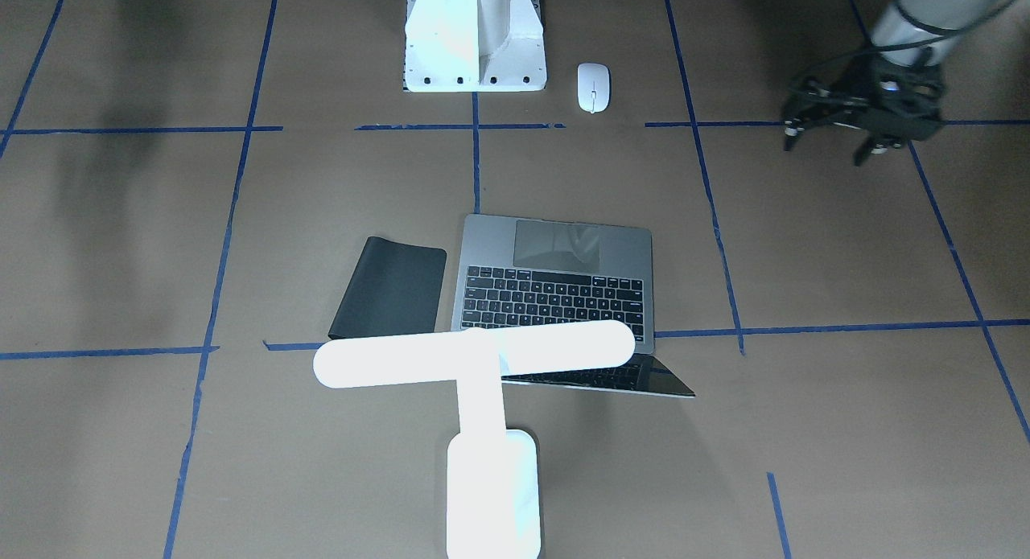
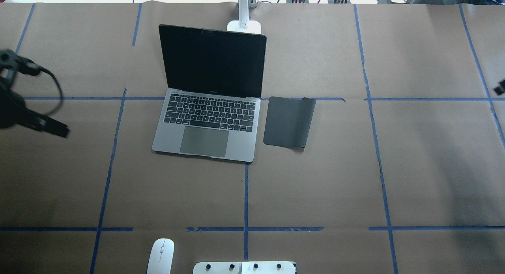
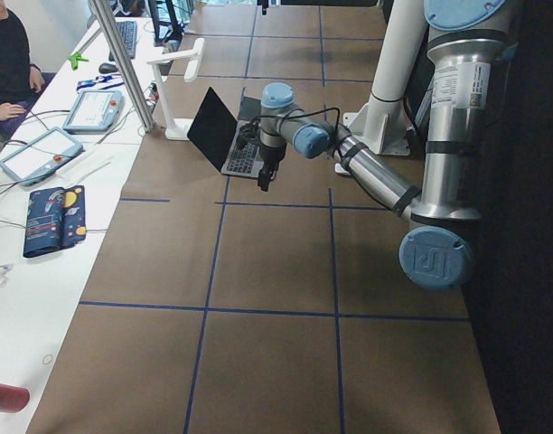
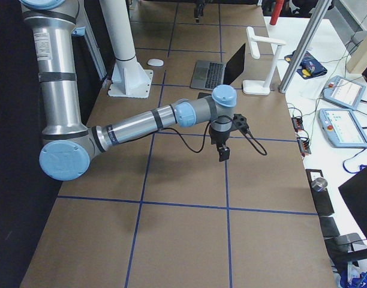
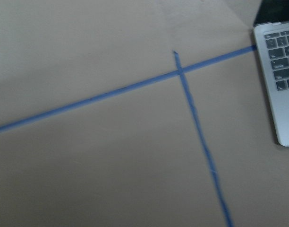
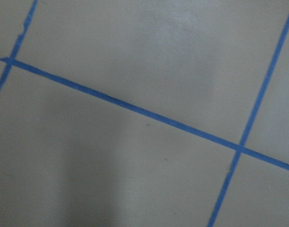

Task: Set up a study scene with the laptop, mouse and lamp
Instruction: 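Lower the left gripper onto the white mouse and grasp it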

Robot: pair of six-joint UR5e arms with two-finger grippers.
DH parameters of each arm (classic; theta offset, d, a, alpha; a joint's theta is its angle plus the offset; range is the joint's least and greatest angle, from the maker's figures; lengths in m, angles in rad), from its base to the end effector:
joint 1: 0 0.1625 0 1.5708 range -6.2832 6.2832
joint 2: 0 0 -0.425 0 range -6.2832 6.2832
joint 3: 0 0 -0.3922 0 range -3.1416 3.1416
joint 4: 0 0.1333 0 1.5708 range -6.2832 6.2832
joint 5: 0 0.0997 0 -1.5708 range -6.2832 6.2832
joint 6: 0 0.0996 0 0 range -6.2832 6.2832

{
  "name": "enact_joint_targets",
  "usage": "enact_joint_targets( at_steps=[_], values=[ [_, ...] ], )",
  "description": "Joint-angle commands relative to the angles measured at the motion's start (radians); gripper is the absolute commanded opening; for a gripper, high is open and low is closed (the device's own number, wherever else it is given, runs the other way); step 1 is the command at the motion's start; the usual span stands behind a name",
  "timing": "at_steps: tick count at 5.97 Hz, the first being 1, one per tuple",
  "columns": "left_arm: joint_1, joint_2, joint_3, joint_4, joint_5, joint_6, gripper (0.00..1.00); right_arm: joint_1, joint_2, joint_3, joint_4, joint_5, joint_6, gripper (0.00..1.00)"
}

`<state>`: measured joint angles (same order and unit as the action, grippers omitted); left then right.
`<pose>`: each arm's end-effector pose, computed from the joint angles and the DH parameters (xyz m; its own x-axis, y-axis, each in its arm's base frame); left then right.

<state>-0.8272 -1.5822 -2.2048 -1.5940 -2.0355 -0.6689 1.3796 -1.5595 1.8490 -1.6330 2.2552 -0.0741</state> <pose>0.2404 -0.3924 0.3596 0.6981 0.2770 -0.6603 -0.1253 0.9552 0.2682 -0.0251 -0.4995 0.5282 0.7179 -0.3571 0.5976 0.2390 0.9326 0.2703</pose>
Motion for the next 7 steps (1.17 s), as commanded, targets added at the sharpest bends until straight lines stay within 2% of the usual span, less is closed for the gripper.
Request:
enact_joint_targets(
  at_steps=[1,2,4,5,7],
  values=[
    [0.364,-0.005,-0.076,-0.003,0.262,-0.354,1.00,0.071,-0.085,0.001,0.002,0.032,-0.089,1.00],
    [0.502,-0.010,-0.078,-0.003,0.372,-0.483,1.00,0.072,-0.085,-0.001,0.002,0.032,-0.086,1.00],
    [0.696,-0.053,-0.076,-0.003,0.486,-0.662,1.00,0.072,-0.085,0.001,0.002,0.032,-0.081,1.00],
    [0.818,-0.070,-0.070,-0.001,0.576,-0.742,1.00,0.072,-0.085,0.001,0.002,0.032,-0.081,1.00],
    [0.858,-0.068,-0.058,-0.001,0.604,-0.752,1.00,0.070,-0.083,0.001,0.002,0.032,-0.079,1.00]
  ],
)
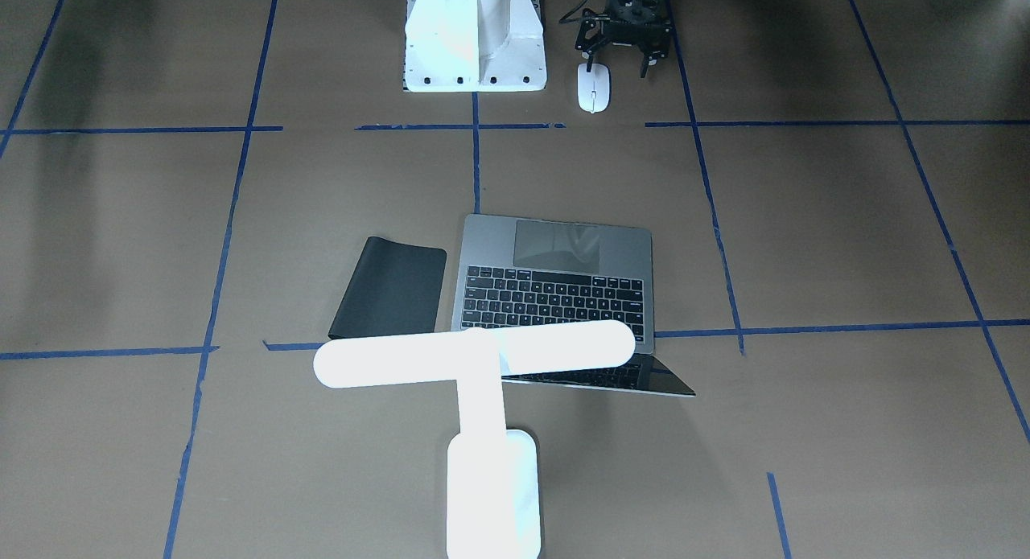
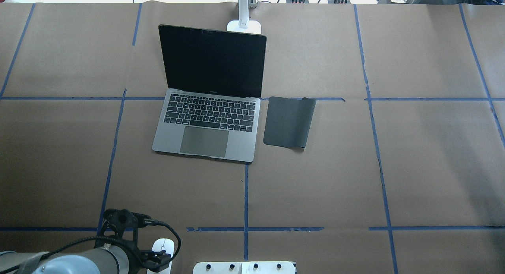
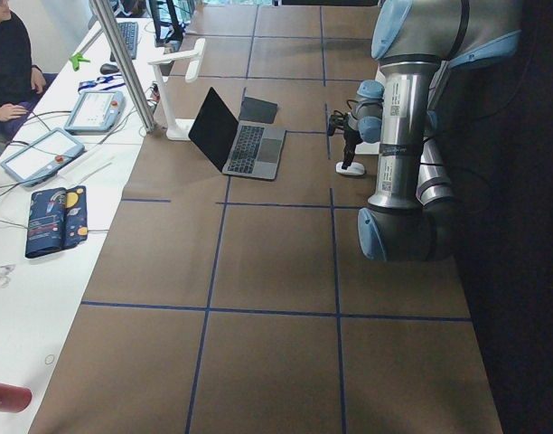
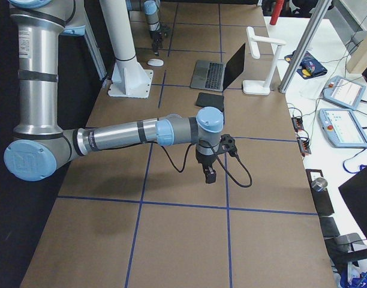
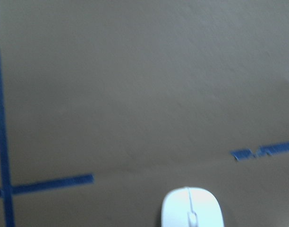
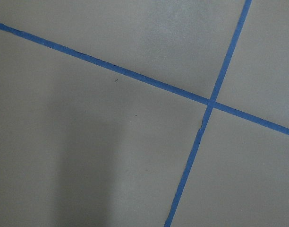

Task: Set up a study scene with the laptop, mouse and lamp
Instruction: 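Lower the left gripper onto the white mouse and grasp it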

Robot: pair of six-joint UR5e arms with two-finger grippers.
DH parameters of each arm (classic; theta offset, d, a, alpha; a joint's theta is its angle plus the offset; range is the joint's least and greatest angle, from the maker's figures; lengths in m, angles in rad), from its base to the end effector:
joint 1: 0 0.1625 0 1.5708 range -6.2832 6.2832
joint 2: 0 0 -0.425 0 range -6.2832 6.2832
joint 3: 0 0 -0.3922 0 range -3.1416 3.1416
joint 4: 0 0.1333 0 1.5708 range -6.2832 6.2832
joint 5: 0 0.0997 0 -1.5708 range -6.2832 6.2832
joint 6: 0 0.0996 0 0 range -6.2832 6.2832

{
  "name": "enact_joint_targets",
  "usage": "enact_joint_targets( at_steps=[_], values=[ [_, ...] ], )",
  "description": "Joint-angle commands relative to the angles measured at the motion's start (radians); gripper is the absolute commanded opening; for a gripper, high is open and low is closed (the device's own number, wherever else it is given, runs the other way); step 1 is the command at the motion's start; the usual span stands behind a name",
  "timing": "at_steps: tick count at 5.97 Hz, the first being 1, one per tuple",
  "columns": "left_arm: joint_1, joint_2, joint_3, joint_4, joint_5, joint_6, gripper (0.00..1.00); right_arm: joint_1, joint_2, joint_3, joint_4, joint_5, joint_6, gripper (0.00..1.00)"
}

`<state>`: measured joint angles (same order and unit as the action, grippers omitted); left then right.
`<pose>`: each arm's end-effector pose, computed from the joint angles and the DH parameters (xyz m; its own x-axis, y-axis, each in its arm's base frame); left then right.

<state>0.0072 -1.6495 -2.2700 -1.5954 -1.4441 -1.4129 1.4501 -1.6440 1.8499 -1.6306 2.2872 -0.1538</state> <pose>0.4542 -0.1426 0.3079 0.6994 0.1610 -0.6963 -0.0266 0.9795 0.1998 0.0117 -0.4672 0.5660 0.7102 -0.3340 0.6197 0.2307 0.9421 0.2434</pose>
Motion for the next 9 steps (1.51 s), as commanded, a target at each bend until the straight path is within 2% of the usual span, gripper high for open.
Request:
enact_joint_targets(
  at_steps=[1,4,6,8,9],
  values=[
    [0.027,-0.004,0.026,-0.001,0.011,-0.006,1.00,-0.001,0.001,0.000,0.000,0.000,0.000,1.00],
    [0.027,-0.050,0.087,-0.024,0.010,-0.058,1.00,0.001,0.001,0.000,0.000,0.003,0.000,1.00],
    [0.027,-0.050,0.162,-0.138,0.007,-0.087,1.00,0.000,0.003,-0.001,0.000,0.003,0.000,1.00],
    [0.025,-0.049,0.165,-0.138,0.002,-0.081,1.00,-0.001,0.003,0.000,0.000,0.005,0.000,1.00],
    [0.025,-0.050,0.161,-0.135,0.001,-0.080,0.81,-0.001,0.003,0.000,0.000,0.005,0.000,1.00]
  ],
)
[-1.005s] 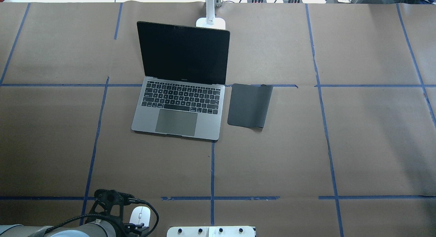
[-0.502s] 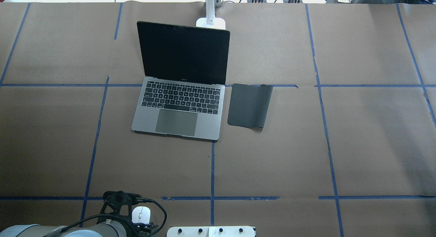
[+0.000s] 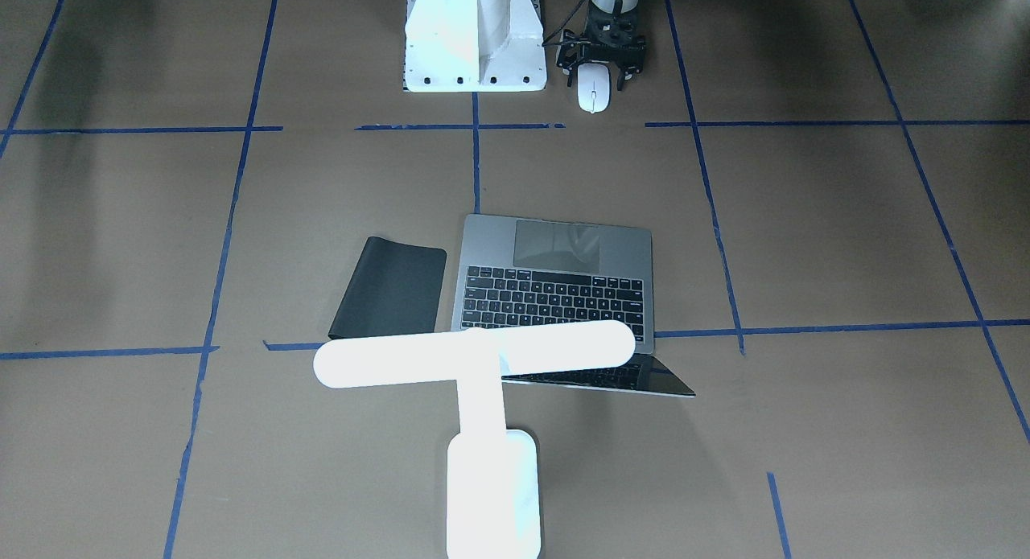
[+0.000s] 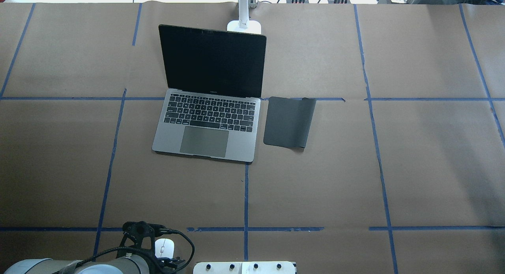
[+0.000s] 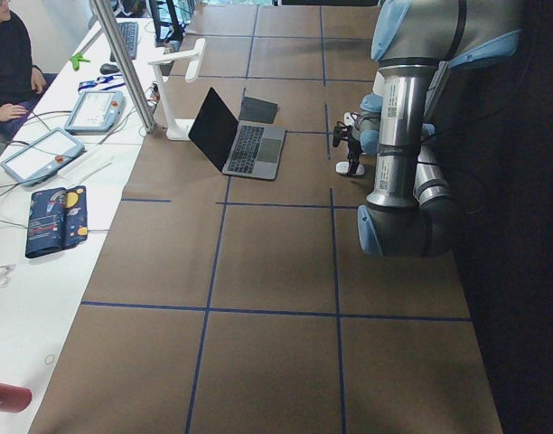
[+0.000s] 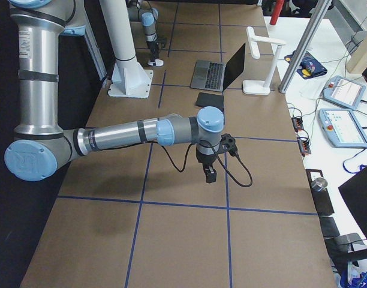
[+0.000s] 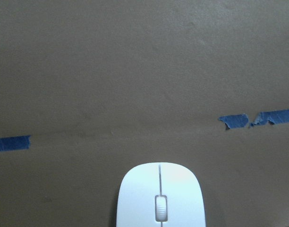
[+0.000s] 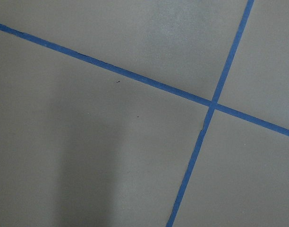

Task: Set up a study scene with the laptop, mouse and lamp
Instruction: 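Lower the left gripper onto the white mouse and grasp it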

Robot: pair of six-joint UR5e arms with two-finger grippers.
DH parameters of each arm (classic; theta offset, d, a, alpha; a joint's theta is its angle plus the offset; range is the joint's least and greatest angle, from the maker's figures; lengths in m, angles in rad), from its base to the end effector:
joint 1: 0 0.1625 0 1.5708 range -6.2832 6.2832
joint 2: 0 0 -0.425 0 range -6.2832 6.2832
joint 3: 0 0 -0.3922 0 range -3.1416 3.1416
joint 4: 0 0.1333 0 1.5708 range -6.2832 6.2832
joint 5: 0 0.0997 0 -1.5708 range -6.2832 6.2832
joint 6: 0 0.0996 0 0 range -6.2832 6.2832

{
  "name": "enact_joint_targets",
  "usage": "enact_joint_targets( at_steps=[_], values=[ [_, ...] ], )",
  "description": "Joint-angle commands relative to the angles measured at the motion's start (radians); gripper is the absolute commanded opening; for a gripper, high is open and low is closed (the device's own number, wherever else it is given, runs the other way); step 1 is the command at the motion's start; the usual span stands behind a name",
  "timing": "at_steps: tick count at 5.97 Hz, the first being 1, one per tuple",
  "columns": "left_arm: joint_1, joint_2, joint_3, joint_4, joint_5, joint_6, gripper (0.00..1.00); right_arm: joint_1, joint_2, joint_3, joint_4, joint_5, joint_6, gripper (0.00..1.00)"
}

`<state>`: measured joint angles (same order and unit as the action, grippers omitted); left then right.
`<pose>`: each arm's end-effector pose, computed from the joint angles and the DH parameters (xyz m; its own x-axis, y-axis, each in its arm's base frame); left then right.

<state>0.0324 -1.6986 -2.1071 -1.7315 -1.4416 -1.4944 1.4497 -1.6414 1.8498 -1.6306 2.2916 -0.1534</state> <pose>0.5077 -0.1298 0.3361 0.6811 0.0978 -0.7256 0.0105 0.9896 0.1432 0.0111 -0.4682 0.5645 0.7071 -0.3356 0.6224 0.2302 0.9415 0.2460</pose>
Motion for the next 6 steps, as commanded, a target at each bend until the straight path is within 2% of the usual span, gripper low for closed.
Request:
enact_joint_targets(
  at_steps=[1,4,5,6],
  values=[
    [0.001,0.004,0.004,0.006,0.000,0.002,0.66,0.001,0.000,0.000,0.000,0.000,0.000,1.00],
    [0.000,0.004,0.001,0.007,-0.003,0.003,0.68,0.000,0.000,0.000,0.000,0.014,0.000,1.00],
    [-0.002,0.004,-0.011,0.009,-0.006,0.003,0.48,0.000,0.000,0.000,0.000,0.015,0.002,1.00],
    [-0.017,0.004,-0.026,0.010,-0.029,0.005,0.33,0.000,0.000,0.000,0.000,0.015,0.002,1.00]
  ],
)
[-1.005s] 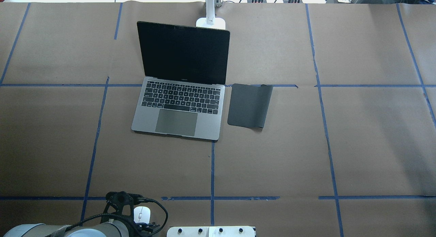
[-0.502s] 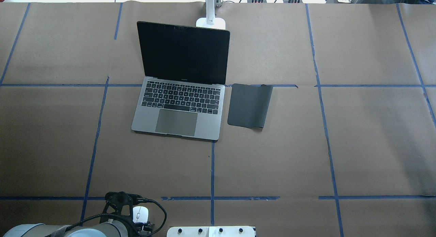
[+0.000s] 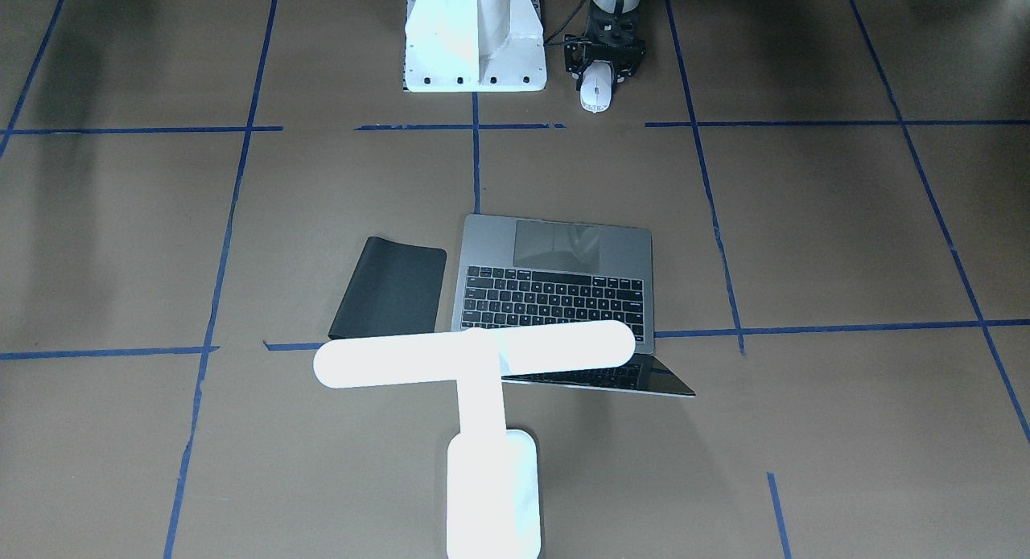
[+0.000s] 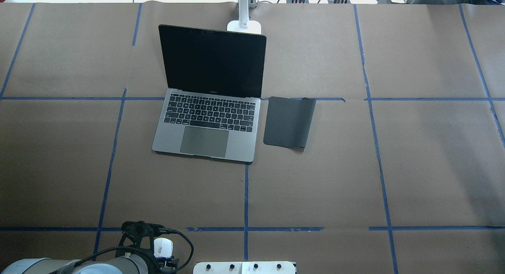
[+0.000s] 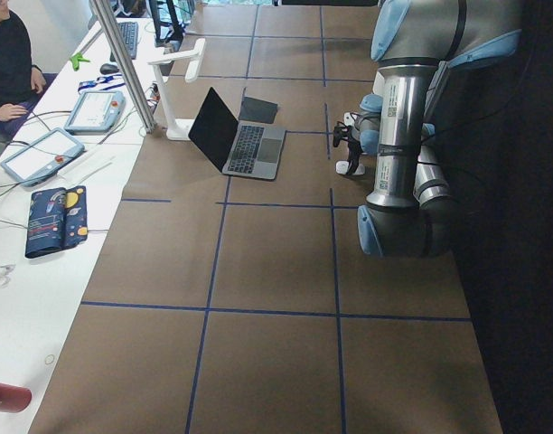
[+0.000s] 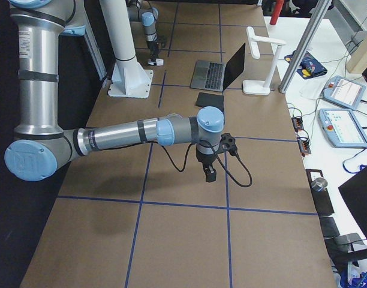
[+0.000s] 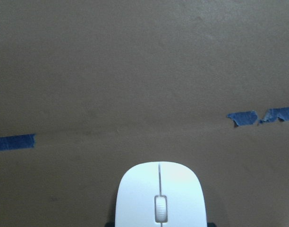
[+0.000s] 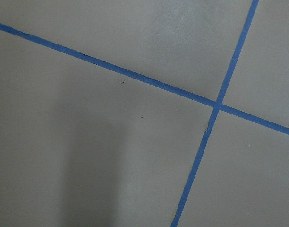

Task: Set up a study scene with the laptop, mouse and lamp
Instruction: 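Lower the left gripper onto the white mouse and grasp it, then carry the white mouse with the left gripper onto the mouse pad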

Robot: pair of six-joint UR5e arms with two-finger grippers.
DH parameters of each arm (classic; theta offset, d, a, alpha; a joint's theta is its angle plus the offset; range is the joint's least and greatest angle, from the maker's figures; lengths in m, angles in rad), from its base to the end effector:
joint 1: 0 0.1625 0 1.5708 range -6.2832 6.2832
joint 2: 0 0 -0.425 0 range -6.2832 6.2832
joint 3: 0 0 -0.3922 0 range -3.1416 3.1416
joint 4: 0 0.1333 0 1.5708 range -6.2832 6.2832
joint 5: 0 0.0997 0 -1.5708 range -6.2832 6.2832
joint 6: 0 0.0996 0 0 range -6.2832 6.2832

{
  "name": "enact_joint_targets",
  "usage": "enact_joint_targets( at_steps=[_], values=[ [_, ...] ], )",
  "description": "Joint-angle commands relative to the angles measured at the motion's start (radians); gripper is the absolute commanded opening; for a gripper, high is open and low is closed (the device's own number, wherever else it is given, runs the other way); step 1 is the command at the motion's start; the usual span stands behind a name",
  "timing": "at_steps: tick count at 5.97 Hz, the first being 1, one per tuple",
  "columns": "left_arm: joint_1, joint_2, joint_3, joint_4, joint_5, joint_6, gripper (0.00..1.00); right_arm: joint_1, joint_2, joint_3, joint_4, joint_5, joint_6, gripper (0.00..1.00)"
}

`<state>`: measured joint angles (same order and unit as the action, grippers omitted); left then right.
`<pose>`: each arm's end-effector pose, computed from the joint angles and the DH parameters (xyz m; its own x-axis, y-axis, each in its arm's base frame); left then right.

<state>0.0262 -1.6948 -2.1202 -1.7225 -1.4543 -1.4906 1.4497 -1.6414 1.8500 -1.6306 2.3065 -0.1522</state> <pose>0.5031 -0.1317 0.3335 0.6808 0.0974 -0.7259 0.0048 0.9905 0.1375 0.0100 -0.4679 0.5635 0.6974 -0.3350 0.6335 0.2278 0.9418 0.2472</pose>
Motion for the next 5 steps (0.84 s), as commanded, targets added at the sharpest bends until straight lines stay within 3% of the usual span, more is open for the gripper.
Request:
enact_joint_targets(
  at_steps=[1,3,5],
  values=[
    [-0.023,0.000,-0.047,0.011,-0.021,0.003,0.31,0.001,0.000,0.000,0.000,0.001,-0.001,1.00],
    [-0.105,-0.041,-0.087,0.073,-0.086,0.097,0.30,0.001,0.000,0.000,0.000,0.001,0.000,1.00],
    [-0.201,-0.194,-0.070,0.179,-0.089,0.219,0.30,0.000,-0.002,0.000,0.000,0.002,0.000,1.00]
  ],
)
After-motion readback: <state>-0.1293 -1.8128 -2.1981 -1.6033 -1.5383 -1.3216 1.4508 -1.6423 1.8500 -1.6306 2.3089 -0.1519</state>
